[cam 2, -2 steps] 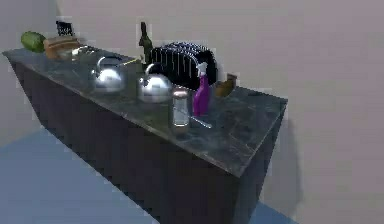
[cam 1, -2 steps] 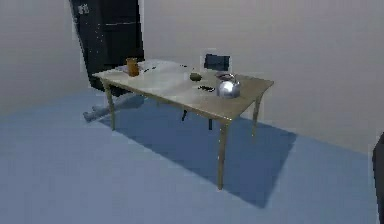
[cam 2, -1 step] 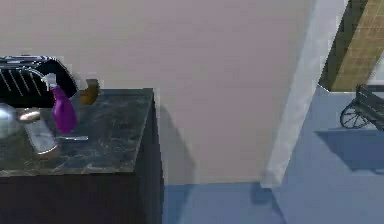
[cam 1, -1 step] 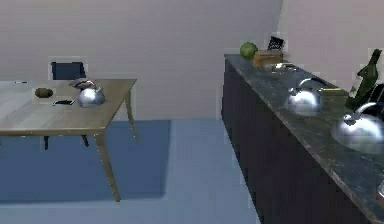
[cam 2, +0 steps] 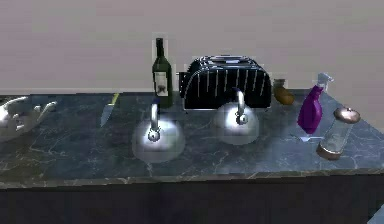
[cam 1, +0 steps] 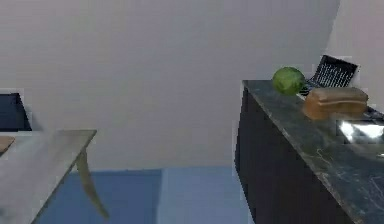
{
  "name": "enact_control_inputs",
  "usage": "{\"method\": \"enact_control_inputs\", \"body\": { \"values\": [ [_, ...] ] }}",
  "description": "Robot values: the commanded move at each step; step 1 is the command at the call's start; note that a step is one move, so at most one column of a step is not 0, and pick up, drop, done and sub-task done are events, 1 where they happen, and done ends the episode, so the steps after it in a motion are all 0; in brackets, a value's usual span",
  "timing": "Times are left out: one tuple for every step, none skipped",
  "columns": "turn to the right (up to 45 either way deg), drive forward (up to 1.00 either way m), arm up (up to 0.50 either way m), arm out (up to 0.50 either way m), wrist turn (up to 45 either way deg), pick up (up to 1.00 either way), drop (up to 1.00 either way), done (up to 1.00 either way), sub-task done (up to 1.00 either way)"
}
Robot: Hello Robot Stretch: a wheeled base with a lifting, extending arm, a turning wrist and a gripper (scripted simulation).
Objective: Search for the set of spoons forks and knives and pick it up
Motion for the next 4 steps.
{"method": "enact_control_inputs", "body": {
  "values": [
    [3.0, 0.00, 0.00, 0.00, 0.0, 0.00, 0.00, 0.00, 0.00],
    [0.0, 0.80, 0.00, 0.00, 0.0, 0.00, 0.00, 0.00, 0.00],
    [-33.0, 0.00, 0.00, 0.00, 0.0, 0.00, 0.00, 0.00, 0.00],
    [0.0, 0.00, 0.50, 0.00, 0.0, 0.00, 0.00, 0.00, 0.00]
  ]
}}
